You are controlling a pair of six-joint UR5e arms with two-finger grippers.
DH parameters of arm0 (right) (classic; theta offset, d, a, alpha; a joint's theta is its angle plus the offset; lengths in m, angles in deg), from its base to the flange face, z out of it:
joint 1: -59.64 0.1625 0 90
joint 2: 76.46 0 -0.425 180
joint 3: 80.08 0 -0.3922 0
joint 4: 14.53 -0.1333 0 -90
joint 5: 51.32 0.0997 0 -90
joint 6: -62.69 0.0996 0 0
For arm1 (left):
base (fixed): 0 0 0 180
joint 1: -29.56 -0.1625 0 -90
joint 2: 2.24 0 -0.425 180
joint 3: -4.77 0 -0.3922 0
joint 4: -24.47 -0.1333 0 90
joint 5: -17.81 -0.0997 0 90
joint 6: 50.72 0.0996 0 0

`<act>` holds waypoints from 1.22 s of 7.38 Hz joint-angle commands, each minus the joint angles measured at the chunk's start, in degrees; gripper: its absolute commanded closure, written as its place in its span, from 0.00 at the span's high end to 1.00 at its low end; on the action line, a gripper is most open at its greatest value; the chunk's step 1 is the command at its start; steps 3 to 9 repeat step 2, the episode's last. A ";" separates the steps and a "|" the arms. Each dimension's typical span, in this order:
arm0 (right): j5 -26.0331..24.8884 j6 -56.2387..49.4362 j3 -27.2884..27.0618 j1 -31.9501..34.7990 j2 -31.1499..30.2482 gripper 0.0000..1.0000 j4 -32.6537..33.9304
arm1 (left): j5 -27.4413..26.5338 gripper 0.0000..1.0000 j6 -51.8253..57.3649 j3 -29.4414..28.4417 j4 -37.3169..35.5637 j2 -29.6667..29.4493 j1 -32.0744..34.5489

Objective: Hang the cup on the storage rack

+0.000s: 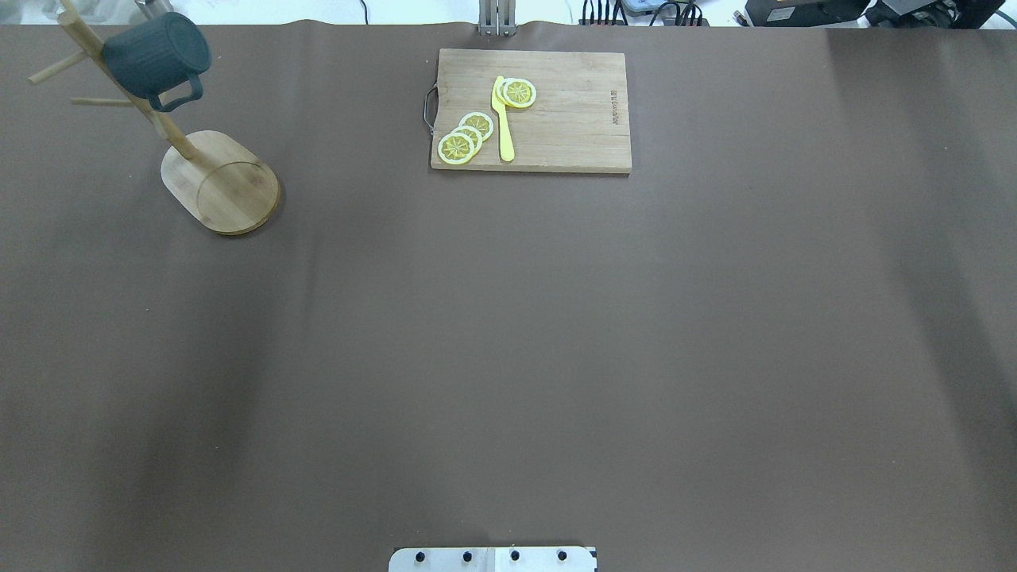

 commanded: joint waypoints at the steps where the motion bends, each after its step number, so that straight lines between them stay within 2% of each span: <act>1: 0.16 0.00 0.01 0.00 -0.02 1.00 0.00 | 0.00 0.99 0.00 0.00 0.00 0.00 0.00; 9: 0.16 0.00 0.01 0.00 -0.02 1.00 0.00 | -0.09 0.99 0.00 0.00 0.00 0.00 0.00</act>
